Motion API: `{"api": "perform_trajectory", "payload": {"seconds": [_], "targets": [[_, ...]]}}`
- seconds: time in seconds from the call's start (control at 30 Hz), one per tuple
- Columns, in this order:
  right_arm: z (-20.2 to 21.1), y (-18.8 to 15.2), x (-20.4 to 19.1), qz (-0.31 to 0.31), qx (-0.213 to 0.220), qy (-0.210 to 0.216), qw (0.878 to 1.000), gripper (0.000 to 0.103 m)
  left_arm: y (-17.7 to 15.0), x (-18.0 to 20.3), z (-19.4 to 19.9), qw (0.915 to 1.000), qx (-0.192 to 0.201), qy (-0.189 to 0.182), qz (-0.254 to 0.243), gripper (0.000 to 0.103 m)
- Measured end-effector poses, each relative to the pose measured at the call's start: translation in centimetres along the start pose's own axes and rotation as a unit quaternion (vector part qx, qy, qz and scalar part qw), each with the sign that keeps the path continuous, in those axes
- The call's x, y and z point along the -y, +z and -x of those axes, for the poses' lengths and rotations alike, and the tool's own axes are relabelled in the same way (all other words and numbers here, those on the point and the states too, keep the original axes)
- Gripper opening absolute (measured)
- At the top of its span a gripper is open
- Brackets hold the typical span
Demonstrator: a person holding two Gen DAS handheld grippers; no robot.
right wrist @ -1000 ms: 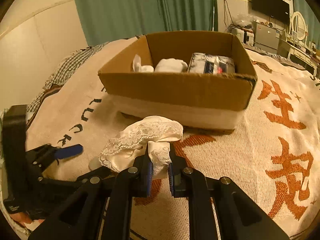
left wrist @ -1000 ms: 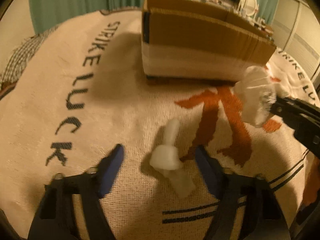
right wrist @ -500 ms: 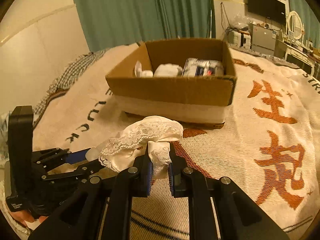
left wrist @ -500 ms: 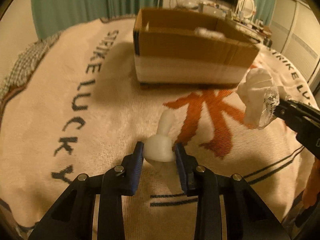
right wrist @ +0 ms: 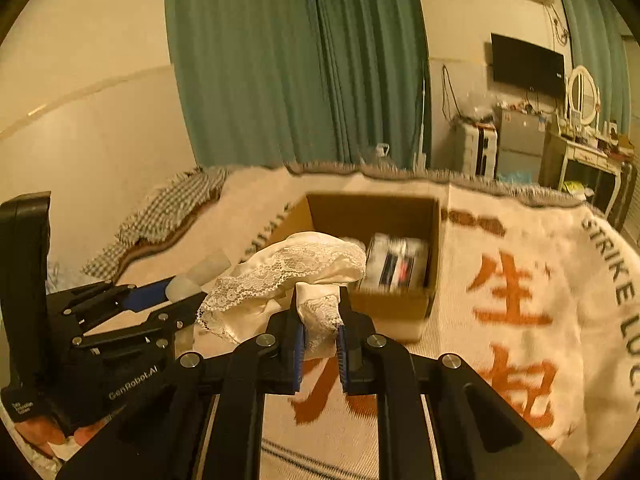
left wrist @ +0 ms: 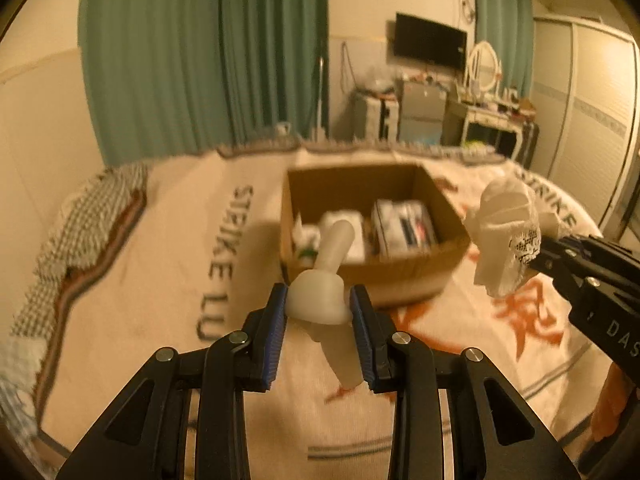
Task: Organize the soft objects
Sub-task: 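Carry both items into the cardboard box and open both tools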
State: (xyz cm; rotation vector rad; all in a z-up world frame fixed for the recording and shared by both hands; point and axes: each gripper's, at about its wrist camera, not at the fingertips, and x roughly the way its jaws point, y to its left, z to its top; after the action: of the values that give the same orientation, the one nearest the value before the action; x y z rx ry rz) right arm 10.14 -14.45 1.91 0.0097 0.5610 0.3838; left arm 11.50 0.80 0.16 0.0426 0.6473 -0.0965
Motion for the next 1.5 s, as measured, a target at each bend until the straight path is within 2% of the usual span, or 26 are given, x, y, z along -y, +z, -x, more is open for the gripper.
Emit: {"api": "perform_trajectory", "payload": {"seconds": [0.17, 0.4, 0.6, 0.77, 0.87, 0.9, 1.0, 1.07, 1.1, 1.13, 1.17, 1.2, 1.27, 1.37, 1.5], "targets": [[-1.0, 3.2, 1.4, -0.005, 0.022, -0.013, 1.000, 0.013, 3.7, -0.1, -1.1, 0.9995, 0.030, 0.009, 0.005, 0.031], [-5.7, 6.1, 4.6, -0.031, 0.018, -0.009, 0.999, 0.013, 6.8, 1.1, -6.5, 0.9996, 0.021, 0.010, -0.015, 0.031], [-11.2, 6.6, 7.4, -0.039, -0.009, -0.025, 0.999, 0.013, 6.7, 2.2, -12.5, 0.9995, -0.005, 0.003, -0.032, 0.031], [-15.0, 6.4, 8.8, -0.043, -0.027, -0.027, 0.998, 0.013, 6.2, 2.3, -15.7, 0.9989, -0.029, -0.001, -0.036, 0.031], [-16.6, 6.5, 9.4, -0.037, -0.037, -0.032, 0.998, 0.015, 6.1, 2.5, -16.3, 0.9987, -0.024, -0.002, -0.046, 0.032], [-17.4, 6.5, 9.6, -0.036, -0.050, -0.037, 0.997, 0.015, 6.1, 2.6, -16.4, 0.9986, -0.020, -0.004, -0.049, 0.036], [-18.5, 6.5, 9.9, -0.040, -0.062, -0.032, 0.997, 0.016, 5.8, 2.7, -16.5, 0.9983, -0.003, 0.012, -0.057, 0.037], [-19.0, 6.4, 9.9, -0.037, -0.071, -0.032, 0.996, 0.021, 5.7, 2.6, -16.5, 0.9974, 0.001, 0.029, -0.065, 0.047], [-19.1, 6.4, 9.8, -0.030, -0.073, -0.037, 0.996, 0.024, 5.7, 2.5, -16.3, 0.9975, 0.003, 0.030, -0.065, 0.060], [-19.0, 6.5, 9.7, -0.024, -0.074, -0.041, 0.996, 0.032, 5.6, 2.2, -16.1, 0.9977, 0.007, 0.029, -0.061, 0.071], [-18.9, 6.6, 9.7, -0.024, -0.072, -0.041, 0.996, 0.040, 5.7, 2.0, -15.8, 0.9980, 0.012, 0.029, -0.054, 0.075], [-18.7, 6.8, 9.7, -0.026, -0.071, -0.037, 0.996, 0.045, 5.8, 1.8, -15.2, 0.9983, 0.017, 0.028, -0.048, 0.077], [-18.0, 7.3, 9.8, -0.031, -0.068, -0.042, 0.996, 0.064, 5.9, 1.6, -14.3, 0.9983, 0.016, 0.031, -0.047, 0.077], [-16.3, 8.2, 9.4, -0.034, -0.061, -0.049, 0.996, 0.066, 6.5, 1.6, -12.8, 0.9974, 0.021, 0.044, -0.054, 0.077], [-11.9, 10.1, 8.2, -0.031, -0.031, -0.052, 0.998, 0.067, 8.0, 1.7, -8.2, 0.9961, 0.053, 0.047, -0.053, 0.077]]}}
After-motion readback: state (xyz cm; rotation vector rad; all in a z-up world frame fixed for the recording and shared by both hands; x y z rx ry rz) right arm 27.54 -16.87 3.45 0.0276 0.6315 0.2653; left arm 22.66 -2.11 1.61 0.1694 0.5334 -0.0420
